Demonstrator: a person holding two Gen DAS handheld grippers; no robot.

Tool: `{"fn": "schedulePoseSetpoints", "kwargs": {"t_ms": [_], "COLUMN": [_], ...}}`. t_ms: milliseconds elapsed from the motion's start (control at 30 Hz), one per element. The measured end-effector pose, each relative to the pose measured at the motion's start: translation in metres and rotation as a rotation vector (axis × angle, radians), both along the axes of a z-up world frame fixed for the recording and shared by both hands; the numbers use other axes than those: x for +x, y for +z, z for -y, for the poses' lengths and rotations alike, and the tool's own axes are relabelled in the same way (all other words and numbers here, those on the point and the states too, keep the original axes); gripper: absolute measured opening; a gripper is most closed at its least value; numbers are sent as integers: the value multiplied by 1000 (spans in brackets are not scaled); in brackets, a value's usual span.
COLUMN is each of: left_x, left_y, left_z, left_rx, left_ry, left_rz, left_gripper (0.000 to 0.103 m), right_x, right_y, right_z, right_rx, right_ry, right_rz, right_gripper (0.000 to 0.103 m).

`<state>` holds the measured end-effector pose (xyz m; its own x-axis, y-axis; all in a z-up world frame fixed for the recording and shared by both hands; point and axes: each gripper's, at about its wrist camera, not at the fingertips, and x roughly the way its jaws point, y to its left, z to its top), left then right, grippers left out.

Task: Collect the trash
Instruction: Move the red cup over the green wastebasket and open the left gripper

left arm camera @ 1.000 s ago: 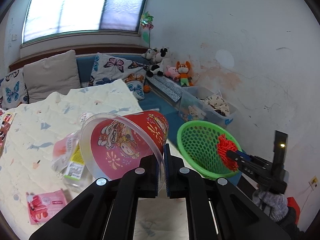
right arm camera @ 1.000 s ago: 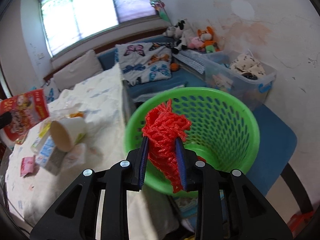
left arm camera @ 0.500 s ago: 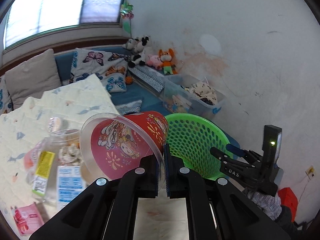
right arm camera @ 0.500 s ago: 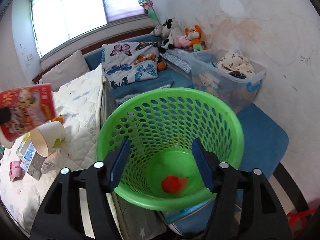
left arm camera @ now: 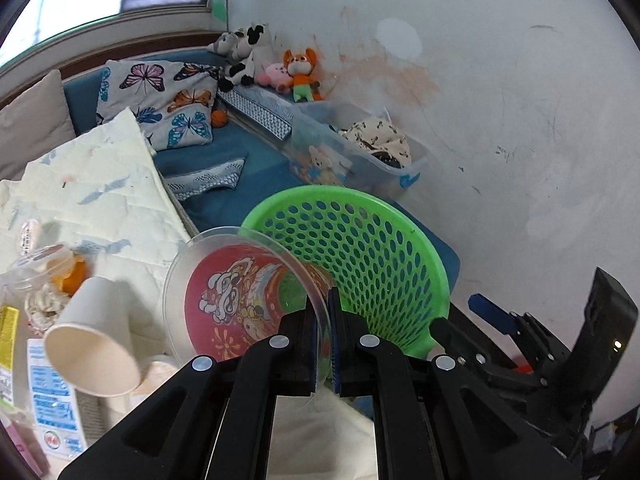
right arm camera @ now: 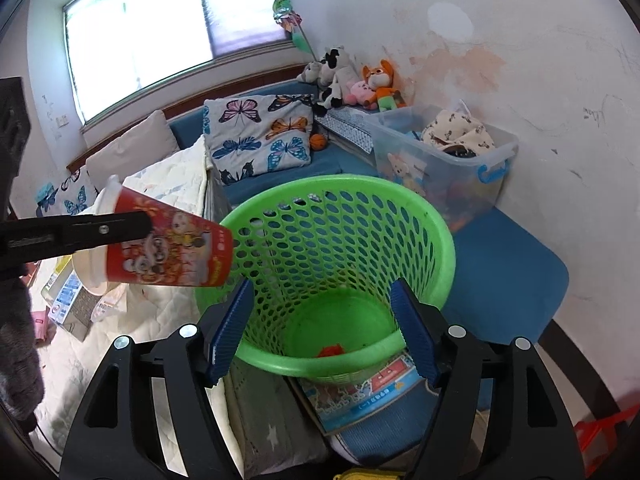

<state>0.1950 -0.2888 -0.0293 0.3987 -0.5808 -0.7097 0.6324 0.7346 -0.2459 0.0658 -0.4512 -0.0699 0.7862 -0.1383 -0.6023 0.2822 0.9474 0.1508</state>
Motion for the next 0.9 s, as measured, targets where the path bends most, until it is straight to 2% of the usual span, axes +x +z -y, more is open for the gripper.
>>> {"fn": "schedulePoseSetpoints", "kwargs": {"t_ms": [167, 267, 533, 667, 733, 800, 900], "left_x": [3, 3, -9, -18, -22, -27, -32], "left_y": [-5, -5, 9, 24, 30, 36, 42], "left_z": [7, 10, 4, -16, -30, -48, -81], "left_rx": [-16, -23, -89, -115, -112, -110, -105], "left_ry": [-24, -32, -75, -64, -42, -15, 37], "left_rz": [-22, -25, -8, 22, 39, 54, 78], "left_gripper": [6, 21, 21, 21, 25, 34, 35], "right_x": [-3, -5, -13, -14, -14, -12, -8], "right_y": [-1, -3, -4, 2, 7, 10, 16], "right_z": [3, 2, 2, -6, -14, -23, -45], "right_rx": [13, 20, 35, 38, 32, 28, 9], "right_ry": [-7, -13, -29, -11, 13, 46, 102], "right_rz": [1, 1, -1, 7, 12, 13, 14], "right_gripper": [71, 71, 71, 71, 71, 73, 77]}}
